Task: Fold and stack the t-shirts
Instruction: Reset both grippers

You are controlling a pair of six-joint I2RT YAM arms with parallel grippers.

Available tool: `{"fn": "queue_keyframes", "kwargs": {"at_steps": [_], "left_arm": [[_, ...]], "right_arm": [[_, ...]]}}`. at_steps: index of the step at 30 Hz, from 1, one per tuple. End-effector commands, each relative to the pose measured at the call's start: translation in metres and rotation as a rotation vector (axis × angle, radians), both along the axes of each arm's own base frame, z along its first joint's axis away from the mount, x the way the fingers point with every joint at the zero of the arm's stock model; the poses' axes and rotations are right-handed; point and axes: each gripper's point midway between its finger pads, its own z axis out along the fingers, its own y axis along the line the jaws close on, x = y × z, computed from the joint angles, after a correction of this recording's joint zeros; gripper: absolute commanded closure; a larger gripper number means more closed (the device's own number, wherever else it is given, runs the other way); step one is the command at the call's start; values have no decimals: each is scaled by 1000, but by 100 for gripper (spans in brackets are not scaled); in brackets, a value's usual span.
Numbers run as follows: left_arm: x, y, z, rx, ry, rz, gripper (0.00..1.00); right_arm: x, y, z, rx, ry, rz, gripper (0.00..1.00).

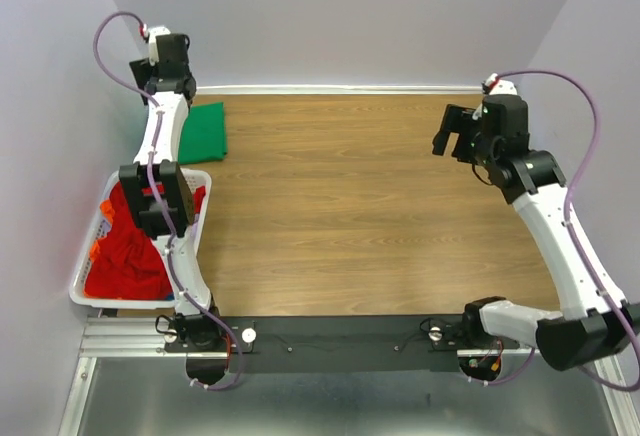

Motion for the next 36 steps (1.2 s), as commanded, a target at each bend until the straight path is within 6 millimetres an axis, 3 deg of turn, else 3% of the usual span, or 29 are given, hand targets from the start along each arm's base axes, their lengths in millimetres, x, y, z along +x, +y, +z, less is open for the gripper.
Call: {"fn": "queue_keyframes", "kwargs": {"at_steps": [1,3,4,5,7,9,10,11,12,14,15,16,17,19,21,23,28,36], "left_arm": [[-16,-85,81,-116,-190,-176,11],[-30,-119,98,-138,-219,-232,11],[-47,-130,125,-153,-277,-256,11],[-57,-150,118,-174,-261,-293,11],[-77,-168,129,-203,-288,-333,11],[-112,-182,145,-239,-340,-365,11],[-137,-182,172,-251,-412,-380,11],[-149,-185,159,-261,-395,-390,11],[-173,-187,167,-287,-441,-408,11],[-197,-184,174,-308,-490,-415,11],[-223,-179,193,-322,-569,-418,11],[-233,-173,182,-320,-568,-393,10],[-243,-171,182,-330,-590,-392,10],[-263,-161,185,-331,-652,-359,2],[-297,-149,190,-328,-738,-345,2],[-306,-145,176,-343,-743,-324,2],[-324,-147,173,-394,-824,-344,1],[-336,-142,167,-391,-843,-329,1]], "right_arm": [[-18,-27,19,-30,-74,-131,0],[-30,-36,33,-35,-125,-159,0],[-34,-39,37,-39,-140,-166,0],[-39,-42,42,-45,-160,-172,0],[-54,-53,55,-49,-214,-211,0],[-64,-62,64,-62,-252,-235,0],[-75,-67,72,-58,-290,-246,0],[-80,-70,75,-66,-303,-251,0],[-90,-75,81,-75,-338,-258,0],[-101,-81,85,-93,-369,-263,0],[-107,-86,86,-99,-384,-285,0],[-117,-92,87,-97,-414,-304,0],[-116,-93,82,-103,-404,-309,0],[-133,-99,86,-94,-459,-319,0],[-146,-103,85,-87,-505,-322,0],[-153,-106,85,-85,-527,-332,0],[-170,-113,93,-95,-585,-338,0],[-175,-107,90,-77,-623,-292,0]]}}
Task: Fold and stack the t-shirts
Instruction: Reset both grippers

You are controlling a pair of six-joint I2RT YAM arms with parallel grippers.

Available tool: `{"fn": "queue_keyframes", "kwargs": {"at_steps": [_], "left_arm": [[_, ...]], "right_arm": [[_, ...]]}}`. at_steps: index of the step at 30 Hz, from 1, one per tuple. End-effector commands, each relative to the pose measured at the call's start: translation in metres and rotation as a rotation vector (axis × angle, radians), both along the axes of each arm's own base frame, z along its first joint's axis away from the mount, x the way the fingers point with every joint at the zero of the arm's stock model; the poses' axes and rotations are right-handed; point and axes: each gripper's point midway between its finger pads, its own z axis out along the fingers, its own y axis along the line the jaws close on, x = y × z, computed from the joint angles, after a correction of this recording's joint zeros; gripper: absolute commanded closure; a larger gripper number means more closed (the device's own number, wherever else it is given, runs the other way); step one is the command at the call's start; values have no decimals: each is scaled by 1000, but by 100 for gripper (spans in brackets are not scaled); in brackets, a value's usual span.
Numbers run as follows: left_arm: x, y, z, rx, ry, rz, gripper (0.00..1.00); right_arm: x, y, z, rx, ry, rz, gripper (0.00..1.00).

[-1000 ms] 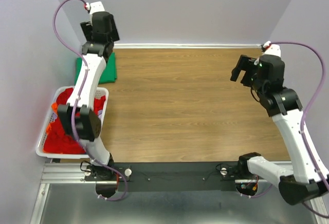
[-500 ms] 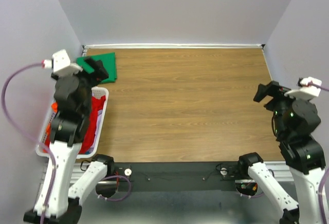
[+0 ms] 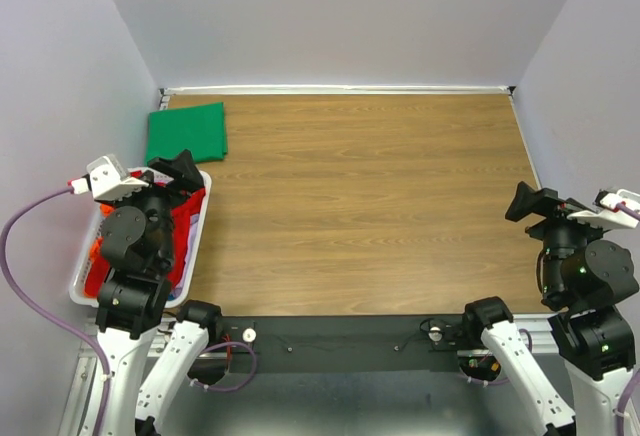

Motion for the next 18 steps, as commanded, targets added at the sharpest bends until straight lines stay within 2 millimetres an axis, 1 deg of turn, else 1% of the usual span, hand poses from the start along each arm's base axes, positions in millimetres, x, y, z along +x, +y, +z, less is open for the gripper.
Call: {"fn": "queue_keyframes", "kwargs": {"at_steps": [1,8,17,18], "left_arm": [[-8,6,10,-24,-45,29,1],[-2,6,8,-8,-40,35,1],[-3,9,13,38,-52,40,1],[-4,9,15,43,-63,44,1]], "right_arm": [[0,3,2,-3,-28,21,0],[0,6,6,-4,-50,40,0],[0,4,9,-11,-79,31,0],[-1,4,9,-10,-82,30,0]]}}
